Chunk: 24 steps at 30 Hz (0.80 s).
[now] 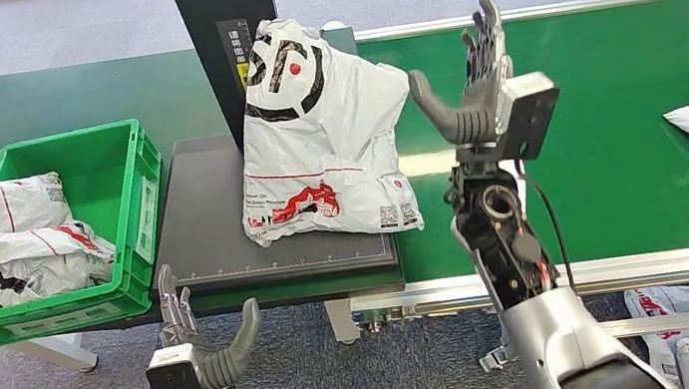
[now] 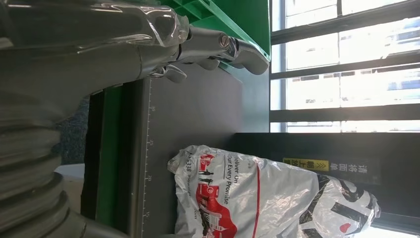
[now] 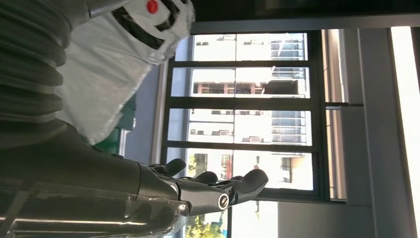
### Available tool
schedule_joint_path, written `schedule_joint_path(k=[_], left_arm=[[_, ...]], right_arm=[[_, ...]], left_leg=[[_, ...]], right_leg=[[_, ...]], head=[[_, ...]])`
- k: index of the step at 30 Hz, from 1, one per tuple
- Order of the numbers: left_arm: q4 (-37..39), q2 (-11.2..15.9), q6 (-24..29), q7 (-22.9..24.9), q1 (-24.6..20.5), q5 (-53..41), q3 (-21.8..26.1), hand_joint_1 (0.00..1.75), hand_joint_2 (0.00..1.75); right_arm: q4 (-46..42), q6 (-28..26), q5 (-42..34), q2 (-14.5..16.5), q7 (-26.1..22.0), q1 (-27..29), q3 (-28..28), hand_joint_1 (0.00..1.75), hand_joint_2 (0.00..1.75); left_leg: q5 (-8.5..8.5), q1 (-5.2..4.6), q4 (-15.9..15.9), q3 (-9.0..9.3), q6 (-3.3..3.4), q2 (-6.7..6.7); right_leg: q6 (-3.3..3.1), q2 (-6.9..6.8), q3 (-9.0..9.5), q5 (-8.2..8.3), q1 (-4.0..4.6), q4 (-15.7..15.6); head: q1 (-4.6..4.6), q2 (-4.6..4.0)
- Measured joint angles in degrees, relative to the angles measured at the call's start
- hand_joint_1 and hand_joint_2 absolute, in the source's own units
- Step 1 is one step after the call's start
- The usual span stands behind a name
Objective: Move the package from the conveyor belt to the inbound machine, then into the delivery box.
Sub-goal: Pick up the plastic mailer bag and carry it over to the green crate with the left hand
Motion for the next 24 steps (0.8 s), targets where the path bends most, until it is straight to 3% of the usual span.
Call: schedule_joint_path(k=[5,12,24], left_arm=[[0.0,0.1,-0.3,0.0,0.5,-0.2,0.0,0.00,1.75],[0.0,0.1,-0.8,0.0,1.0,-1.4,0.1,0.00,1.75],[0.8,-0.1,-2.0,0.0,1.3,-3.0,0.8,0.00,1.75]], right_arm=[[-8.3,-1.8,-1.6,-0.3,-0.1,11.0,2.2,0.00,1.75],[-15.5,-1.1,-4.3,0.7,-0.2,21.8,2.9,0.00,1.75],[-20.9,8.4,-3.5,4.4,-0.2,35.0,2.7,0.00,1.75]], left_leg=[[-0.02,0.00,0.0,-0.02,0.00,0.01],[-0.02,0.00,0.0,-0.03,0.00,0.00],[-0.04,0.00,0.0,-0.04,-0.01,0.01]], right_leg=[[0.00,0.00,-0.01,-0.03,0.00,0.0],[0.01,0.00,-0.01,-0.04,-0.01,0.0],[0.02,0.00,-0.01,-0.10,-0.01,0.0]], head=[[0.00,0.00],[0.01,0.00],[0.01,0.00]])
